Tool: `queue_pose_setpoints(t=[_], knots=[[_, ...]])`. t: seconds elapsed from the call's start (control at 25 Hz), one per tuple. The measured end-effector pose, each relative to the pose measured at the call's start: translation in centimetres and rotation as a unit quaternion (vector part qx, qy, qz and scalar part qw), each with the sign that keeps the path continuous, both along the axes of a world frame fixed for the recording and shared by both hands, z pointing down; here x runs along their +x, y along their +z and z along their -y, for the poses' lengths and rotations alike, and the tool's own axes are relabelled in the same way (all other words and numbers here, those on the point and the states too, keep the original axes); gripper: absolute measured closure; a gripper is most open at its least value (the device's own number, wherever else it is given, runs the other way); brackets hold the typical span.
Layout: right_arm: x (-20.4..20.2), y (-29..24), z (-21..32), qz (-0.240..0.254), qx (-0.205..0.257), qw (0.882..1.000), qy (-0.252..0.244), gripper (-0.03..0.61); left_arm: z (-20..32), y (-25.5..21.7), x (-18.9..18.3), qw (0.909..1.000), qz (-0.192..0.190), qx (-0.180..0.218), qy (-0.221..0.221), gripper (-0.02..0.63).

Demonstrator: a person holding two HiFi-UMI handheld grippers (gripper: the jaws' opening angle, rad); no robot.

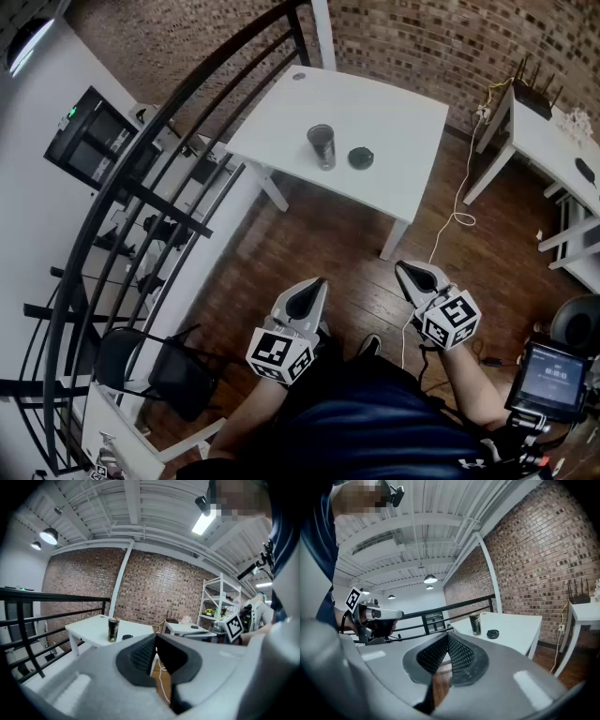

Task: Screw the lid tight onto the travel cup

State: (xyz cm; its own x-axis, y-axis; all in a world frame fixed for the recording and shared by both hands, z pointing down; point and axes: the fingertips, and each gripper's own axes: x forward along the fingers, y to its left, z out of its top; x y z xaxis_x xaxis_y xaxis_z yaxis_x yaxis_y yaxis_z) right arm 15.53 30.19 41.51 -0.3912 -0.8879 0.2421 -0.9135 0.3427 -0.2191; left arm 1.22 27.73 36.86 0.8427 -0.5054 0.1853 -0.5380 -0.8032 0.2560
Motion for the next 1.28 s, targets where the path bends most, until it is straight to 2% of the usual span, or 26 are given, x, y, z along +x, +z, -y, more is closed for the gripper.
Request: queue_pose_setpoints(t=[0.28,0.32,0.44,0.52,0.72,0.96,1.12,1.28], knots=[[2.0,1.8,8.8,-0.028,-0.024,0.999,0.019,0.571,10.9,2.4,1.1,0.9999,-0.012,0.000,0.000,0.606],[2.5,2.1,10.1,-0.036,-0.031,0.999,0.025,0.539,12.7,2.8,1.4,0.9998,-0.017,-0.002,0.004,0.606],[3.6,2.5,14.2,-0.056,-0.057,0.996,0.042,0.491,17.8,4.1,2.5,0.9995,-0.020,-0.005,0.024,0.546],[4.0,2.5,17.2,-0.072,-0.069,0.994,0.052,0.481,21.2,4.9,2.9,0.9993,-0.007,0.004,0.036,0.521],[5.6,4.0,24.7,-0.122,-0.102,0.986,0.055,0.385,28.5,7.3,4.5,0.9974,0.035,0.018,0.060,0.416],[7.8,9.8,31.7,-0.199,-0.172,0.965,0.008,0.275,33.5,12.1,7.6,0.9919,0.098,0.010,0.081,0.315],[8.8,15.3,34.6,-0.227,-0.228,0.946,-0.032,0.267,34.6,14.1,8.5,0.9896,0.129,-0.002,0.063,0.313],[10.9,19.9,37.4,-0.232,-0.277,0.931,-0.045,0.240,34.6,15.5,10.4,0.9878,0.146,-0.024,0.048,0.313]])
